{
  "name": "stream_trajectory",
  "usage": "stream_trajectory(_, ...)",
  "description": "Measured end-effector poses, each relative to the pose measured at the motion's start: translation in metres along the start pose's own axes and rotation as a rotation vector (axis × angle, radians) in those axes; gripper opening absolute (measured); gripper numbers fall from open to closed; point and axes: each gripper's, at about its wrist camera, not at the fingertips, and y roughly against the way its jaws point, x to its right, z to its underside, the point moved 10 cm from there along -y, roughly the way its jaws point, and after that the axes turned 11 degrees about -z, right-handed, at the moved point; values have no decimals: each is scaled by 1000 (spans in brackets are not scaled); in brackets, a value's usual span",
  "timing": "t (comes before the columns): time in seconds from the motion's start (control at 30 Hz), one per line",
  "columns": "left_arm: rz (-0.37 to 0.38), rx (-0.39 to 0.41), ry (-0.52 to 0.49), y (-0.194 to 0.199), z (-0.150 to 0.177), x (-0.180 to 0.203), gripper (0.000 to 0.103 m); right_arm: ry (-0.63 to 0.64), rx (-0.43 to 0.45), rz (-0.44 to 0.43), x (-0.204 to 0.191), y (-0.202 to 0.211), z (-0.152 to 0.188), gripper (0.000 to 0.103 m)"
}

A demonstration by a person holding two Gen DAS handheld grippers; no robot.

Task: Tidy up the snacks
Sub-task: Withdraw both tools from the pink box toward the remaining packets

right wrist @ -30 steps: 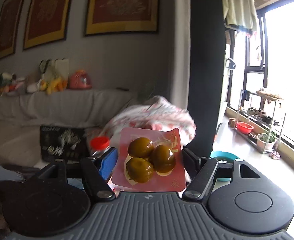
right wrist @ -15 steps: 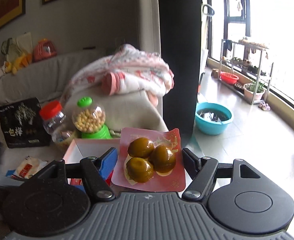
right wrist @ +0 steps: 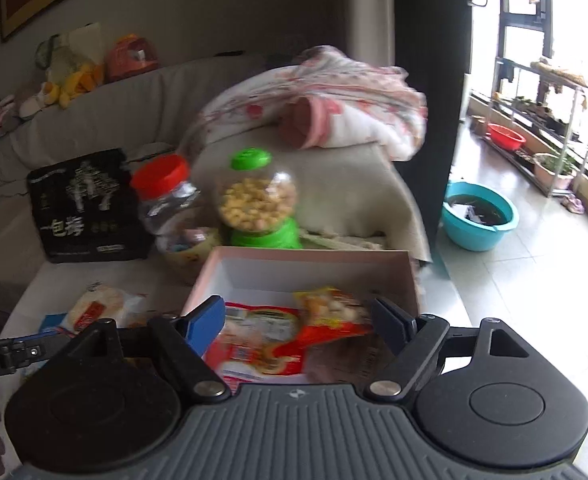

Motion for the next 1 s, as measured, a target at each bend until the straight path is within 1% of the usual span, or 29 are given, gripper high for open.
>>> stream_trajectory(0.07,-79,15,17,5,3,-30,64,47,-19,-37,-30,-15,2,82)
stream_trajectory(0.13,-132,21,35,13,7,-57,64,115,-48,-70,-64,-35,6,82)
stream_trajectory(0.2,-152,13,51,19,9,-77,64,188,-86,-96,-99,-55,11,82)
stream_trajectory(0.27,-162,4,61,26,15,-92,64,234,-123,-120,-133,-78,14,82)
stream_trajectory(0.33,-166,-2,75,32,20,-104,64,227,-154,-137,-154,-98,13,82)
stream_trajectory(0.37,-163,-5,85,34,21,-110,64,202,-165,-144,-161,-108,11,82)
stream_trajectory(0.47,-150,-8,106,41,28,-123,64,113,-187,-140,-164,-136,0,82)
stream_trajectory(0.53,-142,-3,126,44,30,-133,64,57,-207,-114,-156,-155,-3,82)
stream_trajectory(0.6,-129,1,157,46,31,-140,64,14,-225,-69,-146,-174,-4,82)
stream_trajectory(0.63,-123,1,168,46,32,-142,64,2,-228,-48,-140,-183,-3,79)
stream_trajectory(0.7,-107,3,184,48,35,-146,63,23,-243,11,-131,-196,0,63)
stream_trajectory(0.73,-101,6,186,48,35,-147,63,46,-267,41,-127,-200,3,47)
stream_trajectory(0.77,-96,7,185,49,36,-147,63,53,-305,58,-124,-205,9,39)
stream_trajectory(0.8,-89,7,185,49,36,-146,63,40,-339,51,-123,-207,15,37)
stream_trajectory(0.83,-81,5,184,49,36,-145,63,35,-353,39,-124,-207,18,36)
stream_trajectory(0.9,-65,3,178,50,37,-143,63,68,-367,27,-131,-199,23,36)
stream_trajectory(1.0,-55,-2,172,48,38,-139,63,102,-389,-20,-146,-181,36,36)
